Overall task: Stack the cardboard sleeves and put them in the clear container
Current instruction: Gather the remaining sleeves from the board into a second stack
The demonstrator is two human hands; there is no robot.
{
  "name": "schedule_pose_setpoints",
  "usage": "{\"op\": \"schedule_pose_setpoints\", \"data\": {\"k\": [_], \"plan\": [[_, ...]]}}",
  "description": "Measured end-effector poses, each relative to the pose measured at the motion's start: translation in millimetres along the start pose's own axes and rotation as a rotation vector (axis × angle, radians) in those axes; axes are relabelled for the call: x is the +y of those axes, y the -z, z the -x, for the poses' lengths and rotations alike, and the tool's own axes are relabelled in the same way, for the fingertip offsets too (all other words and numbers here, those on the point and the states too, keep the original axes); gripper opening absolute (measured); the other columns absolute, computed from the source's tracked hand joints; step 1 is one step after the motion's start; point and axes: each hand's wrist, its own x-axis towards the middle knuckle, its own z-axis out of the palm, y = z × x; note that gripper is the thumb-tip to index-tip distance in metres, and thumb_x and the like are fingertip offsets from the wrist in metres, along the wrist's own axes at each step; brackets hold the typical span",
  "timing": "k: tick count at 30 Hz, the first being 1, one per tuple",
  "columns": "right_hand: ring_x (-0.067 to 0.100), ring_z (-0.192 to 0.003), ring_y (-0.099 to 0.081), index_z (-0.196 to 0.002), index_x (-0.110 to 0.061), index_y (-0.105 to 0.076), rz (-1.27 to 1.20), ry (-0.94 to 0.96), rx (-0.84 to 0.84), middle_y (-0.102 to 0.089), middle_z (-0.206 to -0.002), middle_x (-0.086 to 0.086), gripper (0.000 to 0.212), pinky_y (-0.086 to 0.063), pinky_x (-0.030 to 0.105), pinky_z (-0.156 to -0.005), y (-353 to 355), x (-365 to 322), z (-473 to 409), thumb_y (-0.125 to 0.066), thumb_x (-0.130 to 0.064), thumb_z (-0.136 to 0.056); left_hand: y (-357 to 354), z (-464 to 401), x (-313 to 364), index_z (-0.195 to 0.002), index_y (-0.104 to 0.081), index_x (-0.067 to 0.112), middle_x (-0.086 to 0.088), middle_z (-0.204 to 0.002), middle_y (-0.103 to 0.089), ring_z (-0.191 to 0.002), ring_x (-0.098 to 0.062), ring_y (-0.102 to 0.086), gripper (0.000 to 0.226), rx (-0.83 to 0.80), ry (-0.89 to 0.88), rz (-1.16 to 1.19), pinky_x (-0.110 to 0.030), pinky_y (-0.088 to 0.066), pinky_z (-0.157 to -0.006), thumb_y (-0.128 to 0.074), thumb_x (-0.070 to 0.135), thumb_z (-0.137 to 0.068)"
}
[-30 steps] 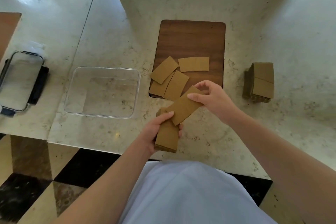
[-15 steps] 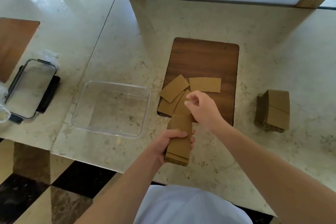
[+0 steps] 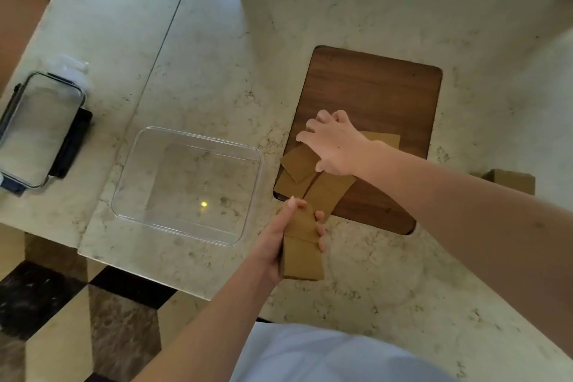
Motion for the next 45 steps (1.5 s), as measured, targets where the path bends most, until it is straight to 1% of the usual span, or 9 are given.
{"op": "schedule_pose_setpoints", "data": {"k": [6,9,14,20,24,27,36,41,45], "plan": [[0.026,-0.101,-0.051,-0.108,-0.016,-0.061,-0.274,-0.048,0.207,-0.061,-0.099,0.003,0.019,-0.039,0.045,-0.088,0.6,-0.7,29.1,-0.065,-0.032,-0.098,0.5,-5.1,-1.3,-0.116,-0.064,0.020,-0.018,-0.099,-0.068,-0.077,-0.030,-0.067,0.048,0.113,-0.024,-0.009,-0.042,-0.059,-0.066,-0.091,0.027,-0.077],[0.020,-0.061,-0.047,-0.084,-0.010,-0.047,-0.747,-0.223,0.214,-0.051,-0.068,0.001,0.030,-0.033,0.037,-0.060,0.6,-6.4,56.8,-0.055,-0.031,-0.105,-4.5,-7.7,-1.6,-0.120,-0.061,0.022,-0.018,-0.098,-0.067,-0.076,-0.030,-0.065,0.055,0.138,-0.065,-0.059,-0.041,-0.058,-0.065,-0.092,0.027,-0.075],[0.018,-0.072,-0.059,-0.093,-0.006,-0.065,-1.382,-0.626,0.072,-0.062,-0.081,0.002,0.038,-0.046,0.035,-0.068,-6.5,-44.3,104.8,-0.047,-0.037,-0.108,-11.1,-10.0,-4.9,-0.126,-0.061,0.013,-0.018,-0.105,-0.071,-0.079,-0.030,-0.069,0.080,0.154,-0.161,-0.231,-0.041,-0.060,-0.065,-0.096,0.047,-0.063],[0.031,-0.114,-0.059,-0.139,-0.016,-0.058,-0.929,-0.473,-0.012,-0.061,-0.125,0.010,0.045,-0.051,0.043,-0.093,-26.4,-84.4,130.8,-0.039,-0.042,-0.108,-20.2,-20.1,-9.3,-0.121,-0.074,0.018,-0.017,-0.107,-0.077,-0.085,-0.035,-0.076,0.050,0.279,-0.045,-0.350,-0.046,-0.061,-0.067,-0.082,0.026,-0.073],[0.031,-0.129,-0.045,-0.147,-0.021,-0.051,-0.792,-0.614,0.158,-0.051,-0.138,0.008,0.048,-0.044,0.044,-0.102,-35.3,-11.4,116.3,-0.057,-0.037,-0.102,-30.2,-32.7,-0.6,-0.130,-0.066,0.032,-0.021,-0.102,-0.072,-0.082,-0.033,-0.069,0.061,0.108,-0.166,-0.169,-0.049,-0.059,-0.076,-0.071,-0.004,-0.081],[0.034,-0.136,-0.036,-0.152,-0.023,-0.042,-0.564,-0.609,0.154,-0.047,-0.148,0.006,0.065,-0.041,0.049,-0.105,-38.8,30.6,99.9,-0.071,-0.031,-0.095,-33.7,-34.6,3.6,-0.126,-0.067,0.027,-0.018,-0.098,-0.070,-0.079,-0.030,-0.067,0.057,0.006,-0.185,-0.152,-0.048,-0.057,-0.075,-0.085,0.007,-0.075],[0.030,-0.119,-0.047,-0.128,-0.021,-0.060,-0.263,-0.551,0.082,-0.056,-0.123,0.006,0.061,-0.039,0.049,-0.101,-48.9,55.9,85.2,-0.072,-0.060,-0.083,-32.5,-39.8,8.1,-0.110,-0.065,0.020,-0.018,-0.100,-0.069,-0.077,-0.031,-0.068,0.053,0.119,-0.137,-0.111,-0.047,-0.058,-0.072,-0.097,0.024,-0.068],[0.021,-0.087,-0.062,-0.097,-0.016,-0.070,-0.847,-0.728,0.386,-0.066,-0.088,-0.003,0.022,-0.043,0.029,-0.067,-40.1,14.6,113.4,-0.056,-0.031,-0.104,-22.0,-29.8,-3.7,-0.117,-0.062,0.018,-0.018,-0.101,-0.068,-0.078,-0.030,-0.067,0.080,0.237,-0.166,-0.186,-0.045,-0.059,-0.073,-0.102,0.045,-0.054],[0.004,-0.088,-0.066,-0.108,-0.029,-0.067,-1.458,-0.800,0.174,-0.068,-0.099,-0.012,0.013,-0.054,0.019,-0.068,-26.0,-63.8,129.8,-0.070,-0.032,-0.096,-13.9,-13.5,-11.6,-0.129,-0.064,0.014,-0.020,-0.118,-0.074,-0.096,-0.037,-0.074,0.088,0.269,-0.179,-0.310,-0.046,-0.062,-0.074,-0.096,0.051,-0.056]]}}
